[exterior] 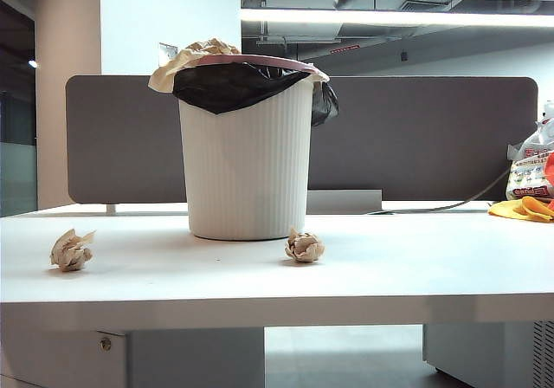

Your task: Pick up all the trash on the table and put it in the trash can.

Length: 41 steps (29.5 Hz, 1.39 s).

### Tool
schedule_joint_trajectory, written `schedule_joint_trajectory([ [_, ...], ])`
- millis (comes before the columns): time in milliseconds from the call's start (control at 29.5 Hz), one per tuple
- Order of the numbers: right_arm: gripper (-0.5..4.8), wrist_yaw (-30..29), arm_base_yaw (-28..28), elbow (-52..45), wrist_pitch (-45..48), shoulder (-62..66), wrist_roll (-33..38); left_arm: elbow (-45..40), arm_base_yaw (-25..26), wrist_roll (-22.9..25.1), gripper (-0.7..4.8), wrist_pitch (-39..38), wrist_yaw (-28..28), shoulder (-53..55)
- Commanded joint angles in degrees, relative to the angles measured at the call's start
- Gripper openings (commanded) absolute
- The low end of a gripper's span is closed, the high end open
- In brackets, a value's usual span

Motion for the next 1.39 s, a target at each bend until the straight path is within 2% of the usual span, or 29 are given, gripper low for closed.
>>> schedule_joint_trajectory([
  [34,4.79,-0.5,1.1,-0.6,-3.3,-0.8,3.8,-3.2,-1.8,0.4,4.79,-3.9,3.8,-1.0],
  [203,4.79,-1.8,1.3,-0.9,-3.3,-3.8,4.0,-11.7,-5.4,0.0,4.79,-2.1,2.9,-6.9],
  [610,4.79,-2.3,1.3,-1.0,-3.3,-21.6,6.5,-21.1,-5.5,4.3,4.79,0.6,-5.8,-26.3],
  [711,4.79,-3.8,1.3,-1.0,-3.3,-26.3,7.5,-23.2,-5.5,4.4,4.79,2.4,-5.6,-30.4],
  [847,4.79,-3.7,1.3,-1.0,-3.2,-29.9,7.4,-27.8,-5.5,3.6,4.79,9.1,-5.2,-34.0],
  [982,4.79,-1.6,1.3,-2.0,-2.7,-29.0,5.6,-31.8,-5.5,0.9,4.79,14.3,-0.4,-33.8],
  [1186,4.79,-2.3,1.3,-9.1,4.2,-23.5,4.5,-33.3,-5.6,-1.6,4.79,17.8,1.0,-31.7],
  [1389,4.79,-2.4,3.3,-18.4,18.5,-17.8,6.2,-33.3,-5.6,-1.6,4.79,21.9,1.0,-32.6],
])
